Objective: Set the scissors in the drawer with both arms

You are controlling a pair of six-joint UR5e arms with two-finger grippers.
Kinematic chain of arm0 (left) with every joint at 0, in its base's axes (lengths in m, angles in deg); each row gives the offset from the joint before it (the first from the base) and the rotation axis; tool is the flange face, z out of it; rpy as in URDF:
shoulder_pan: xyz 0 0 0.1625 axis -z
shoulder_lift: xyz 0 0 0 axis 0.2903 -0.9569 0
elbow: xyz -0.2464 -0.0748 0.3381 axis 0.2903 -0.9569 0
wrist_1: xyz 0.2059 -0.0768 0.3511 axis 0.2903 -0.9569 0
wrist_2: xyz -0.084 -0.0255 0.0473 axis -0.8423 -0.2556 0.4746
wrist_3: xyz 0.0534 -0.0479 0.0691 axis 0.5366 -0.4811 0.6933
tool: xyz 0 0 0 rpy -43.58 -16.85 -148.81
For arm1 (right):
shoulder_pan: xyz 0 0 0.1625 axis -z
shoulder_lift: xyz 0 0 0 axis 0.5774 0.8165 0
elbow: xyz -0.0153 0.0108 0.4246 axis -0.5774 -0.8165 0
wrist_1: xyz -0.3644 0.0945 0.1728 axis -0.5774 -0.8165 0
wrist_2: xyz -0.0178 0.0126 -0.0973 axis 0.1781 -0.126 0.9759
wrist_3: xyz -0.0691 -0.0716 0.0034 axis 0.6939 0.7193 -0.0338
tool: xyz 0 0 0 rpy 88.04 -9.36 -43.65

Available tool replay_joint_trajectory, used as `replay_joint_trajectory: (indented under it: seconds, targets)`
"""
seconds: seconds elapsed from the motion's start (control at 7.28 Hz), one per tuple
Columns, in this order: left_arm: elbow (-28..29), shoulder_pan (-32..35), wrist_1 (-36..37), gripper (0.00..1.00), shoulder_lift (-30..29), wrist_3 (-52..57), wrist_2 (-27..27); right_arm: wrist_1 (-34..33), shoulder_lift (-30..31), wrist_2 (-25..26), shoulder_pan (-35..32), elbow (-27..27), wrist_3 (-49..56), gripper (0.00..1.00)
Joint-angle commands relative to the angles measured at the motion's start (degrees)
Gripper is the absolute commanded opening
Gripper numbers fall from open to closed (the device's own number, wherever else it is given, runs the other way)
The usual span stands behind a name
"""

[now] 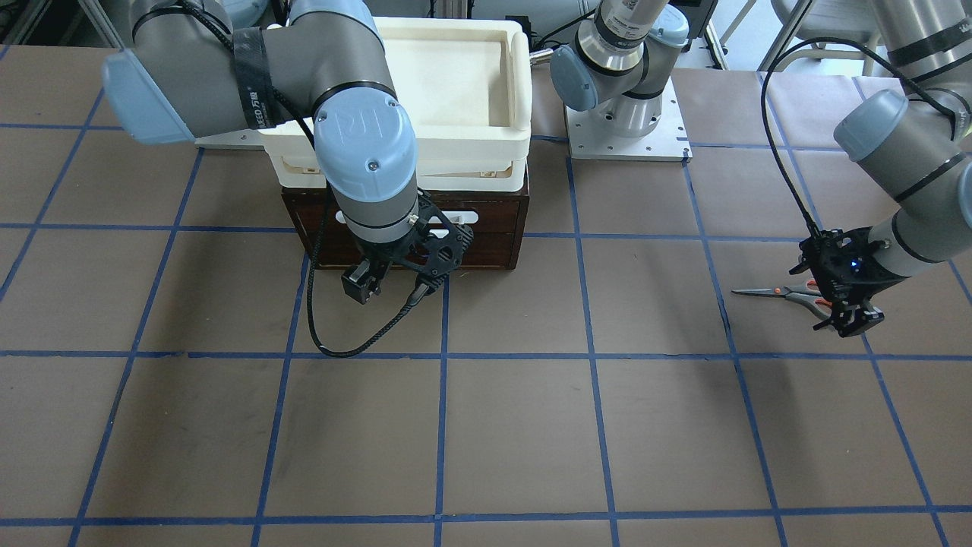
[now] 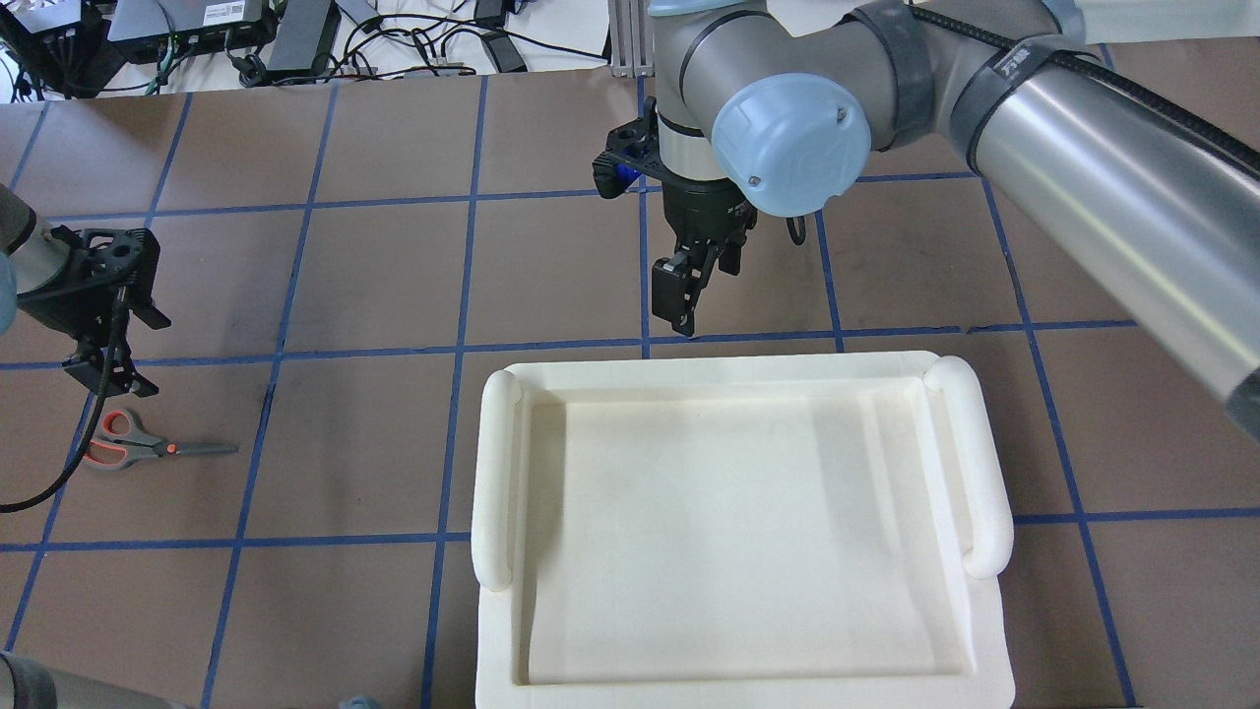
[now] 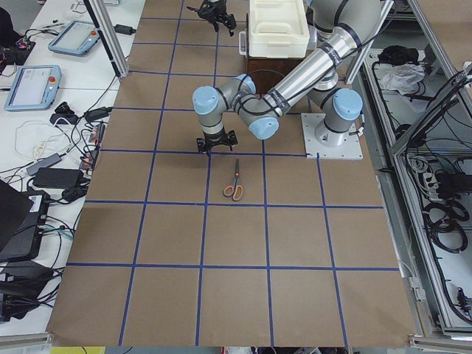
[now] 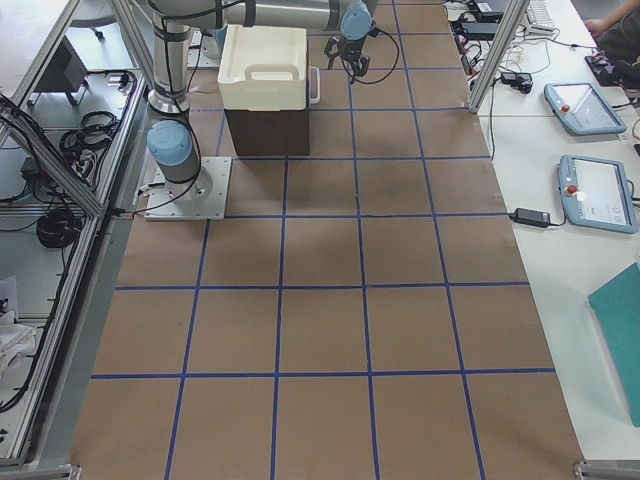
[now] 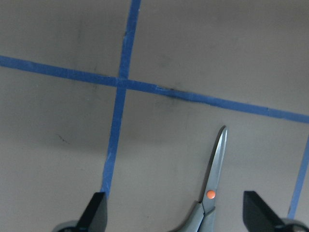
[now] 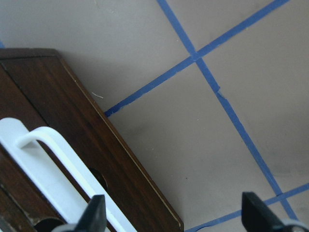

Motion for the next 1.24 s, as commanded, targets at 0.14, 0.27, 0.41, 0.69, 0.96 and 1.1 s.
replay_joint_trajectory:
  seconds: [0.14, 0.27, 0.41, 0.69, 0.96, 1.1]
  targets:
    - [-5.5, -6.7, 11.9, 1.00, -3.3, 16.4, 1.9, 3.6, 0.5, 0.0, 0.4, 1.8, 22.0, 1.00]
    - [-6.4, -6.9, 14.3, 1.00, -4.0, 19.1, 3.4, 3.6, 0.4, 0.0, 0.6, 1.9, 29.6, 1.00]
    - [-8.8, -7.1, 15.0, 1.00, -4.6, 19.1, 3.3, 3.5, 0.2, 0.0, 0.6, 1.9, 32.9, 1.00]
    - [-13.6, -7.2, 24.0, 1.00, -4.9, 19.4, 3.4, 3.4, -0.3, -0.1, 0.6, 1.9, 36.4, 1.00]
    - [-13.0, -9.1, 24.1, 1.00, -4.8, 22.0, 3.4, 0.4, -1.9, -2.2, 0.5, 1.3, 38.5, 1.00]
    - [-13.1, -9.1, 24.1, 1.00, -5.1, 21.8, 3.4, 0.6, -2.1, -6.3, 0.6, 1.3, 37.5, 1.00]
